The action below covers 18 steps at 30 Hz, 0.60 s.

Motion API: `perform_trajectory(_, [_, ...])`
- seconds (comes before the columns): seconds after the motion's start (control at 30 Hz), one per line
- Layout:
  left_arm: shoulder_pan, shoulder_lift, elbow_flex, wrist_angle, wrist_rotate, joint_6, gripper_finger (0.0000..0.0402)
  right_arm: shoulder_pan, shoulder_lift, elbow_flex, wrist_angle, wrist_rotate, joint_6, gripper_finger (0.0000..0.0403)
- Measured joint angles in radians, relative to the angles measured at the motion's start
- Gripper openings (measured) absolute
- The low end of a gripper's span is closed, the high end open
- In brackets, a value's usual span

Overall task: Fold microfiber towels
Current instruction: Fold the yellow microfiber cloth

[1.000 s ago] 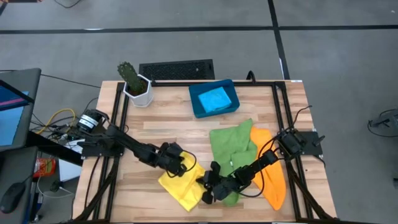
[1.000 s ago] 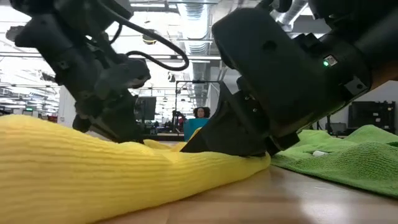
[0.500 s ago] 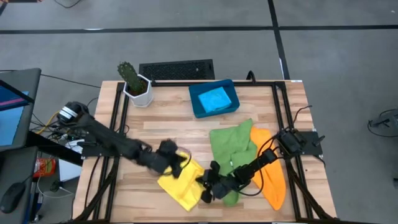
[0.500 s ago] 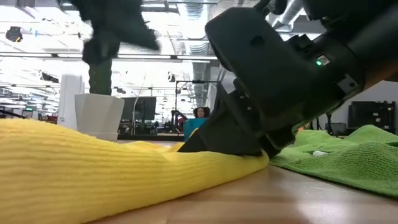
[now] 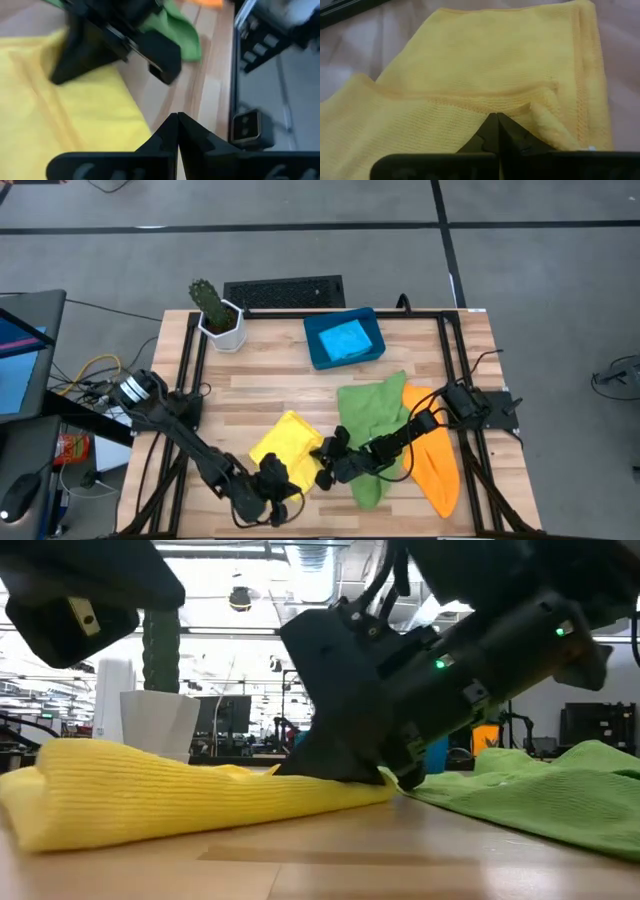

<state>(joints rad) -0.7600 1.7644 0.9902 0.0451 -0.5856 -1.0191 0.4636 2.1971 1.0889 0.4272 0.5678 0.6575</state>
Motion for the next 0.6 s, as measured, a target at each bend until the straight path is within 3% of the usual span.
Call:
perform_trajectory(0.17, [0.0,0.077,0.133,-0.244,0.005,-0.01,0.0,-0.017,0.0,0.0,0.004,0.0,-0.001,0.0029])
perform_trajectory(0.33, [-0.004,0.144,0.198,-0.279,0.058,-0.004,0.0,-0.022,0.0,0.0,0.003,0.0,-0.003,0.003])
perform_trajectory(0.6, [-0.025,0.202,0.205,-0.402,0.085,-0.192,0.0,-0.022,0.0,0.0,0.001,0.001,-0.011,0.0023])
